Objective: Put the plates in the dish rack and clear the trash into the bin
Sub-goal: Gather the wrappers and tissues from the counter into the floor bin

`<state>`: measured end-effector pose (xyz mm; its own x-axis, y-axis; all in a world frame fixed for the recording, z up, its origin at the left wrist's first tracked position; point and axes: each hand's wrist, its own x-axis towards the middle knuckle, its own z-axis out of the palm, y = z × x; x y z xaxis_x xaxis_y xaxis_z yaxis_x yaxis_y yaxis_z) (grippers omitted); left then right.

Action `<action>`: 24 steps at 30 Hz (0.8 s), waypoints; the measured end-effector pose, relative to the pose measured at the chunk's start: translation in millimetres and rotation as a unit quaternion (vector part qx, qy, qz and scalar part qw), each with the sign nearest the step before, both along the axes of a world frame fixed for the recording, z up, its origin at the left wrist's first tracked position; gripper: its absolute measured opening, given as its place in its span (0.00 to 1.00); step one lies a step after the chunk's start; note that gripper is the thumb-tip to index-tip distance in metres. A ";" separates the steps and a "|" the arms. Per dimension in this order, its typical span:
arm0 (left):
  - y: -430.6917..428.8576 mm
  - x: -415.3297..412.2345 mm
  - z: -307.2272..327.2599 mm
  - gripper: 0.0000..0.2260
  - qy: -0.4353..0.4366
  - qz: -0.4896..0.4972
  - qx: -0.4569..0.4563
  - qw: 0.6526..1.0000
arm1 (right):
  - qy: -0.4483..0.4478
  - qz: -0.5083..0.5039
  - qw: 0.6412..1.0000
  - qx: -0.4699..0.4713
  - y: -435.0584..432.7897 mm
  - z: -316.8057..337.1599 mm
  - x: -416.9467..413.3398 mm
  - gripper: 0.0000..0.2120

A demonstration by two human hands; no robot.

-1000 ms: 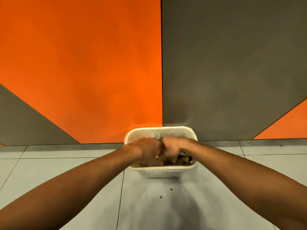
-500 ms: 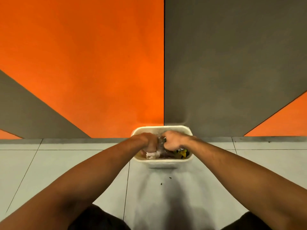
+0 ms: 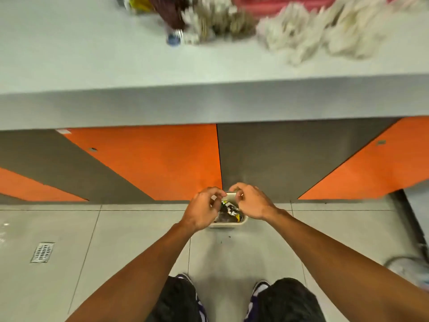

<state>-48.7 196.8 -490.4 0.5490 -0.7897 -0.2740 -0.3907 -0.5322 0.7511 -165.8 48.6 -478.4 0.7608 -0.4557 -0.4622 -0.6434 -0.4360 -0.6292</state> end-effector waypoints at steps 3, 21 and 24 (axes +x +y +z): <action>6.9 -25.1 91.7 0.07 0.004 0.015 -0.046 0.999 | -0.043 -0.006 0.999 0.015 1.1 92.1 -21.0 0.16; -32.3 -82.3 415.8 0.04 0.054 0.156 -0.229 0.959 | -0.291 -0.138 0.945 0.051 -34.7 418.0 -72.9 0.12; -37.8 -75.7 415.7 0.03 0.050 0.136 -0.218 0.965 | -0.292 -0.156 0.942 0.058 -41.3 412.7 -74.7 0.11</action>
<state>-124.3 159.0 -74.7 0.7402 -0.6723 -0.0109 -0.1954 -0.2305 0.9533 -240.5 7.2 -65.7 0.7381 -0.6714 -0.0666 -0.2582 -0.1900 -0.9472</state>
